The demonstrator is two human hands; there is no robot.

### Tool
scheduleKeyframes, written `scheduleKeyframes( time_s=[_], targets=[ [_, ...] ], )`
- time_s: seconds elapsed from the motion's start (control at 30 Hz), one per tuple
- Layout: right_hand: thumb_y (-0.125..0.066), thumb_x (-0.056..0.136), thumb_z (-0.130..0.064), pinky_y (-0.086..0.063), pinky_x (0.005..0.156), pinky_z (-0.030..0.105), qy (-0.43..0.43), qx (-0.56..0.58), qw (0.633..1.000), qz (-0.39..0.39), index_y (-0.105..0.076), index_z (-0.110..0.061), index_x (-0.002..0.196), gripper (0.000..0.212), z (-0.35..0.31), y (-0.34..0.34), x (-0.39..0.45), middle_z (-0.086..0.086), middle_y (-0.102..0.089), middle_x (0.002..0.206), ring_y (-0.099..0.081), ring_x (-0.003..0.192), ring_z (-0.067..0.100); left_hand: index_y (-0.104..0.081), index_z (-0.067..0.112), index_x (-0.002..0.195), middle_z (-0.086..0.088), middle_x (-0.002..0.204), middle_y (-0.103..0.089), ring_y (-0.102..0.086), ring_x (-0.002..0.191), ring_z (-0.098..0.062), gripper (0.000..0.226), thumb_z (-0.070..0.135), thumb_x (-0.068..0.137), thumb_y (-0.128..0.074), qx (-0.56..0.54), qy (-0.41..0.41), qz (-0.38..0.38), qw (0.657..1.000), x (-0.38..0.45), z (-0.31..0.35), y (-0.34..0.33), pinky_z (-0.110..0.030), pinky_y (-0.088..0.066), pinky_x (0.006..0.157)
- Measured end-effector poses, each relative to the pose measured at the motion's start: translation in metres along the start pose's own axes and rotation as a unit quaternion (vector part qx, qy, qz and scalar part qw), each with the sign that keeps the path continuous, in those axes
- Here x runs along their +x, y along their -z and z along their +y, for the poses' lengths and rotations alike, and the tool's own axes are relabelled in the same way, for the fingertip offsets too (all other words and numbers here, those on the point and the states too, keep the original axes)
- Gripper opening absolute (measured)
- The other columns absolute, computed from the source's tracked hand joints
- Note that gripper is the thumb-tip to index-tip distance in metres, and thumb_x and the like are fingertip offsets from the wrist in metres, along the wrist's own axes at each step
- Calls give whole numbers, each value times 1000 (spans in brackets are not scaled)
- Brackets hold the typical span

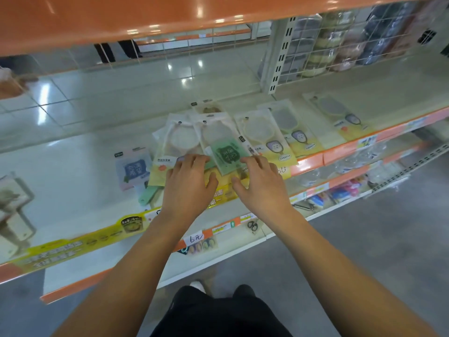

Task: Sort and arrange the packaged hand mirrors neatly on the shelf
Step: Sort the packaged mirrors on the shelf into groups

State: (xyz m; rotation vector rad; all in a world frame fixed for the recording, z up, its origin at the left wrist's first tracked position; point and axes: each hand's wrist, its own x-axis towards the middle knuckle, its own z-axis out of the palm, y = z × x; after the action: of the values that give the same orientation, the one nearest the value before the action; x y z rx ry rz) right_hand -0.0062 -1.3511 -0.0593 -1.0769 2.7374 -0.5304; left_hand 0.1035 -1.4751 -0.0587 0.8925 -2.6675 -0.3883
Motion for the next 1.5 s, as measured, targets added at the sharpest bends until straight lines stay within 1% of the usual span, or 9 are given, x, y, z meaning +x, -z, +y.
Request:
scheduleKeyframes(
  time_s=[0.17,0.3,0.47,0.63,0.83,1.13,1.23,1.33,1.5],
  targets=[
    [-52,93,-44,-39,103,48,-18,-3,1000,-14,-39,-19,142,57,-23,-7,18,12,-44,143,-36,131,37,-58,14,117,-7,114,-56,-57,103,-33,38,33,86,-50,-15,-3,2,1000,11,-23,7,-47,-47,88],
    [-49,93,-50,-40,99,51,-45,-27,999,-4,-38,-17,141,60,-39,-17,34,16,-47,140,-36,131,42,-58,17,116,-3,114,-55,-56,102,-28,31,32,89,-54,-22,-3,1,1000,18,-35,6,-41,-44,87],
    [-43,92,-58,-37,98,53,-79,-63,995,-19,-37,-17,139,63,-56,-28,49,20,-46,136,-33,129,51,-56,18,117,-3,117,-53,-54,106,-26,31,34,91,-51,-35,6,-8,999,25,-52,7,-40,-41,87],
    [-41,93,-62,-35,100,50,-81,-60,995,-25,-38,-18,140,65,-61,-35,55,18,-39,144,-32,129,45,-53,20,119,0,120,-50,-51,110,-23,32,37,93,-47,-38,7,-22,999,29,-62,8,-38,-39,90],
    [-47,90,-61,-33,108,53,-50,-27,998,-7,-41,-8,135,70,-61,-49,64,19,-38,145,-30,134,45,-51,23,122,3,123,-48,-49,113,-21,34,41,93,-47,-32,22,-35,999,30,-67,5,-36,-37,94],
    [-55,84,-64,-34,107,45,-4,-2,1000,2,-46,-8,123,69,-51,-49,88,13,-46,129,-38,126,38,-52,21,122,2,123,-48,-48,113,-20,33,38,93,-47,-34,51,-37,997,36,-58,3,-34,-35,93],
    [-51,85,-67,-36,107,44,0,-3,1000,3,-47,-9,124,70,-50,-44,101,11,-44,133,-36,129,36,-52,21,121,2,122,-47,-48,112,-20,33,39,93,-47,-30,68,-29,997,41,-54,4,-34,-35,92],
    [-48,86,-69,-38,105,48,-24,-11,999,21,-43,-14,131,71,-51,-37,108,11,-34,144,-31,132,40,-53,21,121,3,124,-47,-48,112,-19,34,38,93,-48,-24,84,-22,996,47,-50,4,-34,-35,92],
    [-45,86,-70,-39,101,50,-30,-59,996,-60,-30,-23,141,74,-49,-35,113,12,-28,150,-33,129,45,-55,20,120,2,123,-49,-49,112,-20,33,36,92,-48,-24,106,-5,994,46,-41,0,-37,-36,92]
  ],
)
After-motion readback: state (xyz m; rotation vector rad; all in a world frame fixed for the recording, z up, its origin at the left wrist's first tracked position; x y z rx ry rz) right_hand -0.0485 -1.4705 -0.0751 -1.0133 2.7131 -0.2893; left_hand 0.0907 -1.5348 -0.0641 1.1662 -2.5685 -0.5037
